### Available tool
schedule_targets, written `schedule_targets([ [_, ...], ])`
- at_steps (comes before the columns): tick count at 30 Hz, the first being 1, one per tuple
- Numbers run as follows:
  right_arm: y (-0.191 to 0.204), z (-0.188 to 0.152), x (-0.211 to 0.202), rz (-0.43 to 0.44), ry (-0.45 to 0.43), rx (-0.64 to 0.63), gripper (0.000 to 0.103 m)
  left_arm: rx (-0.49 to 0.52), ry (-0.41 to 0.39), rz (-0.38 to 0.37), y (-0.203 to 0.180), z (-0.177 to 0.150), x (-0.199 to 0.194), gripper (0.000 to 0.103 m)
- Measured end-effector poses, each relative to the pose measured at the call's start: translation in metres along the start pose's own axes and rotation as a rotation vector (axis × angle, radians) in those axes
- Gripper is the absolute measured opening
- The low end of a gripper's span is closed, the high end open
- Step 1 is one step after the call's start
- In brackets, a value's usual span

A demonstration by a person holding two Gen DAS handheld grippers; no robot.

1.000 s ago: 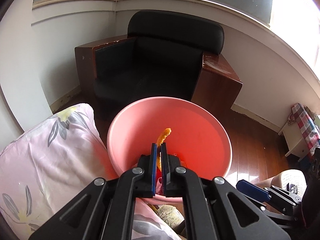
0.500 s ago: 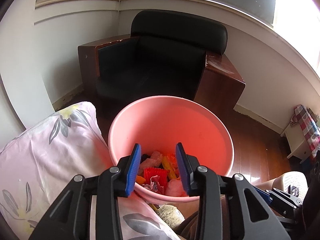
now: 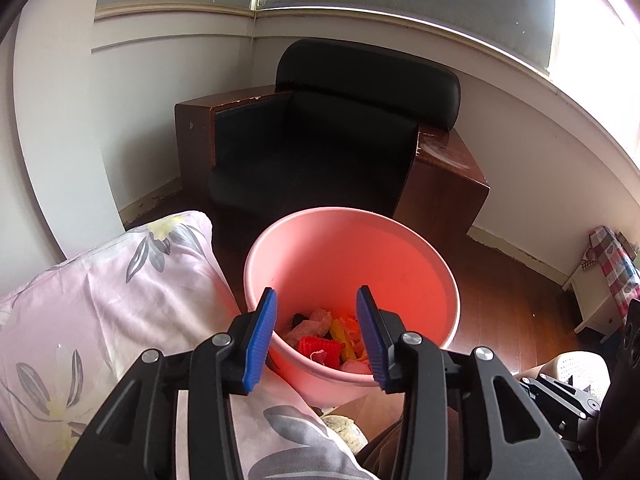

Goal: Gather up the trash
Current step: 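Withdraw the open left tool from the bucket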

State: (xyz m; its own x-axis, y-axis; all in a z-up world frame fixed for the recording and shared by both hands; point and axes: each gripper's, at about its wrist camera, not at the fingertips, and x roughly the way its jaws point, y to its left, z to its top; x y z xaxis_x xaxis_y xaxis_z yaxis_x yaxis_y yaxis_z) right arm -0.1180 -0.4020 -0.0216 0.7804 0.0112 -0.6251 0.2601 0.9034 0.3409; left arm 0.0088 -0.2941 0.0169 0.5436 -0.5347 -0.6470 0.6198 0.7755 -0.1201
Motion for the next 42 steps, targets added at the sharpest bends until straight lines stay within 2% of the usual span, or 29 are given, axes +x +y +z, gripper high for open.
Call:
schedule_targets([
  [23, 0.03, -0.001, -0.015, -0.014, -0.025, -0.065, 0.031, -0.023, -0.049, 0.021, 0.015, -0.02, -0.046, 0.041],
  [32, 0.038, -0.008, -0.013, -0.019, -0.013, -0.069, 0.031, -0.038, -0.039, 0.018, 0.024, -0.032, -0.052, 0.041],
  [42, 0.033, -0.012, -0.012, -0.015, -0.019, -0.044, 0.031, -0.045, 0.008, 0.023, 0.025, -0.042, -0.043, 0.041],
])
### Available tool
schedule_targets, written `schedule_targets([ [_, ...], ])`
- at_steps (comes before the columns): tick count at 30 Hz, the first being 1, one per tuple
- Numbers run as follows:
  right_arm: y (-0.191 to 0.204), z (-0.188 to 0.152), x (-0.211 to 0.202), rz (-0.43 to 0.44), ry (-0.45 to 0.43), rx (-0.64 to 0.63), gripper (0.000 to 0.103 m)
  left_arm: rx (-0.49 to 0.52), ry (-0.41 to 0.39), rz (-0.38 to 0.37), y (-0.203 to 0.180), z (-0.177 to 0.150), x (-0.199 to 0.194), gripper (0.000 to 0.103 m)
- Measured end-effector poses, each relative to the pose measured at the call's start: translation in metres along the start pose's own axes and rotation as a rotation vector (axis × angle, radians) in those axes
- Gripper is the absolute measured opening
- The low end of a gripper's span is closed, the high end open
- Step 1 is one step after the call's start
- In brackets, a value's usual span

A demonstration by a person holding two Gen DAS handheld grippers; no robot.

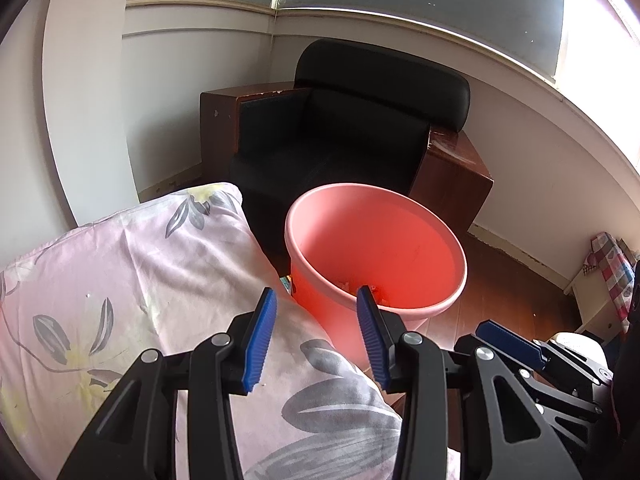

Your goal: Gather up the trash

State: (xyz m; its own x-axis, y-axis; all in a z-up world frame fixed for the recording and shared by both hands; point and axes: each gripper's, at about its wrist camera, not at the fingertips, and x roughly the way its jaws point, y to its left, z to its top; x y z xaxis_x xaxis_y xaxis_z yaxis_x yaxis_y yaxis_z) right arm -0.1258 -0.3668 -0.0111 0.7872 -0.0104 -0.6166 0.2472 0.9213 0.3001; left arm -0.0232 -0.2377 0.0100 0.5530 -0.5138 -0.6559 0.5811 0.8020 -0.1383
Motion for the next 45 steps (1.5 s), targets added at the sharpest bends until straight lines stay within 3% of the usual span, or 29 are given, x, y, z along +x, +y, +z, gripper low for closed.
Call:
schedule_targets([
  [18, -0.021, -0.005, -0.002, -0.026, -0.022, 0.067, 0.031, 0.024, 0.052, -0.001, -0.021, -0.011, 0.009, 0.049],
  [19, -0.022, -0.006, -0.002, -0.029, -0.023, 0.066, 0.033, 0.024, 0.055, -0.002, -0.021, -0.012, 0.01, 0.049],
  [21, -0.022, -0.007, -0.002, -0.029, -0.027, 0.065, 0.047, 0.026, 0.057, 0.001, -0.022, -0.013, 0.01, 0.049],
  [23, -0.022, -0.007, -0.002, -0.033, -0.032, 0.06, 0.053, 0.025, 0.055, 0.003, -0.023, -0.014, 0.01, 0.05],
  [45, -0.026, -0.003, -0.014, -0.099, -0.105, 0.031, 0.054, 0.02, 0.013, 0.033, -0.03, -0.016, 0.001, 0.055],
])
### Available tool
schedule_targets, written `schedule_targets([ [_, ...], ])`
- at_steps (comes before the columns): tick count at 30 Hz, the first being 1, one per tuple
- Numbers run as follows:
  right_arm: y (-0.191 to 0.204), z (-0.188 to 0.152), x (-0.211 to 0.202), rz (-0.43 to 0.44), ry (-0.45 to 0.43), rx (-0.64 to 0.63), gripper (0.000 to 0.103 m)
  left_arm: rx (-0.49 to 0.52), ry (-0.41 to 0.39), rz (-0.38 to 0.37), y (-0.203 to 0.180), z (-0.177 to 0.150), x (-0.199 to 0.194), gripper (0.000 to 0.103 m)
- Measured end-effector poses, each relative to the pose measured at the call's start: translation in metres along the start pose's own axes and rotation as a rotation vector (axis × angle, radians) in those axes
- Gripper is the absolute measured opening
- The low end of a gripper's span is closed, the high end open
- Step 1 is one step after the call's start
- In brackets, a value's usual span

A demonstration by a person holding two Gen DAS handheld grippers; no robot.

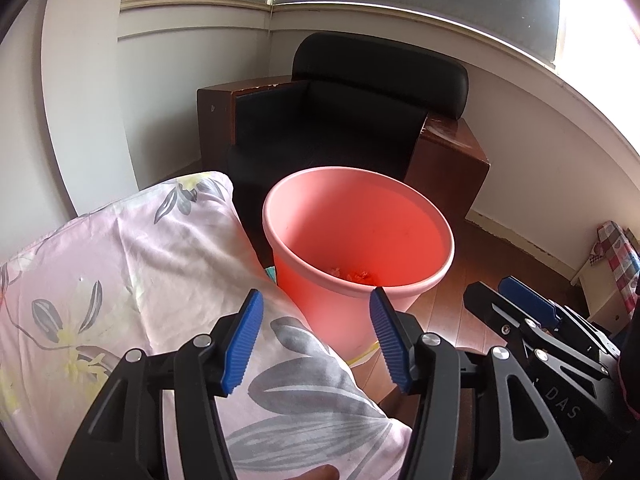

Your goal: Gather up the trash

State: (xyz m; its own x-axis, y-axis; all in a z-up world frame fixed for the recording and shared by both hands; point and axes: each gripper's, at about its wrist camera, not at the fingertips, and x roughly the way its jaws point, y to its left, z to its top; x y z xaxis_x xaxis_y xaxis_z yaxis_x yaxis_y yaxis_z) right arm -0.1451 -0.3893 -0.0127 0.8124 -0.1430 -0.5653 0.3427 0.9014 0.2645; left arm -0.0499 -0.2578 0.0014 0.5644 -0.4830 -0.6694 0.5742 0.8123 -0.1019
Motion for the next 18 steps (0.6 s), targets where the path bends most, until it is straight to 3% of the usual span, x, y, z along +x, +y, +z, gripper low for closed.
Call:
schedule_targets([
  [18, 0.007, 0.0, -0.007, -0.012, -0.017, -0.007, 0.055, 0.002, -0.029, -0.008, 0.002, -0.005, -0.012, 0.055],
])
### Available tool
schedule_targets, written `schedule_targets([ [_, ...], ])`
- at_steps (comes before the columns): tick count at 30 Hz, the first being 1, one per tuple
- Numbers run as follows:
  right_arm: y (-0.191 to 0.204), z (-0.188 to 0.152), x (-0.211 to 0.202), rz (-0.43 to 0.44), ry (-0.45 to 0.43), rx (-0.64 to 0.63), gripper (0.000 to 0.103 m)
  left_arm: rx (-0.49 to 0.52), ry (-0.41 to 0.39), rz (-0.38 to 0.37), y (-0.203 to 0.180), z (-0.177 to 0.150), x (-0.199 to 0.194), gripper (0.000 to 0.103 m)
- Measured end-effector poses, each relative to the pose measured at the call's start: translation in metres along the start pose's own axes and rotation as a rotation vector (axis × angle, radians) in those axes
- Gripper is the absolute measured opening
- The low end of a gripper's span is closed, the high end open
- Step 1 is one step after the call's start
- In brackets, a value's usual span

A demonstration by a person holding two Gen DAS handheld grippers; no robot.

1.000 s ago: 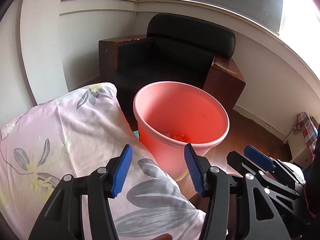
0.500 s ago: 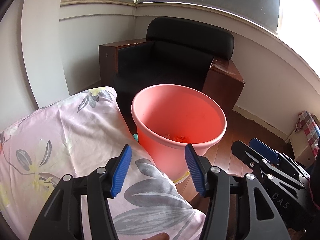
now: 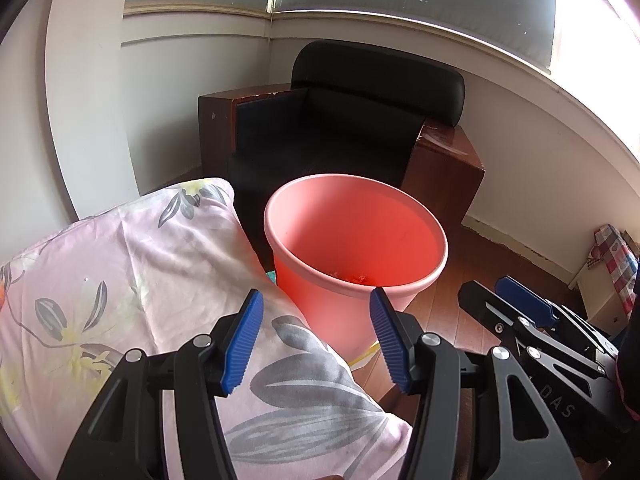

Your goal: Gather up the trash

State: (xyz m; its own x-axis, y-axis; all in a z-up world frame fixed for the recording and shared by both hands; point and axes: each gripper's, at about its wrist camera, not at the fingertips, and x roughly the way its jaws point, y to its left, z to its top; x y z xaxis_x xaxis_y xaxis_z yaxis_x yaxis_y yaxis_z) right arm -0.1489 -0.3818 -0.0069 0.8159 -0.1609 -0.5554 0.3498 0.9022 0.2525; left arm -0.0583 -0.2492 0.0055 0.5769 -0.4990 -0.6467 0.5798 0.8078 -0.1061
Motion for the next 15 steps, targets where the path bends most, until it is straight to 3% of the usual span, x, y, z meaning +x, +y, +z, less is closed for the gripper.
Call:
schedule_targets([
  [15, -0.0019, -0.002, -0.0066, -0.002, -0.001, 0.007, 0.055, 0.02, 0.009, 0.005, -0.0061, -0.0076, -0.0046, 0.055],
])
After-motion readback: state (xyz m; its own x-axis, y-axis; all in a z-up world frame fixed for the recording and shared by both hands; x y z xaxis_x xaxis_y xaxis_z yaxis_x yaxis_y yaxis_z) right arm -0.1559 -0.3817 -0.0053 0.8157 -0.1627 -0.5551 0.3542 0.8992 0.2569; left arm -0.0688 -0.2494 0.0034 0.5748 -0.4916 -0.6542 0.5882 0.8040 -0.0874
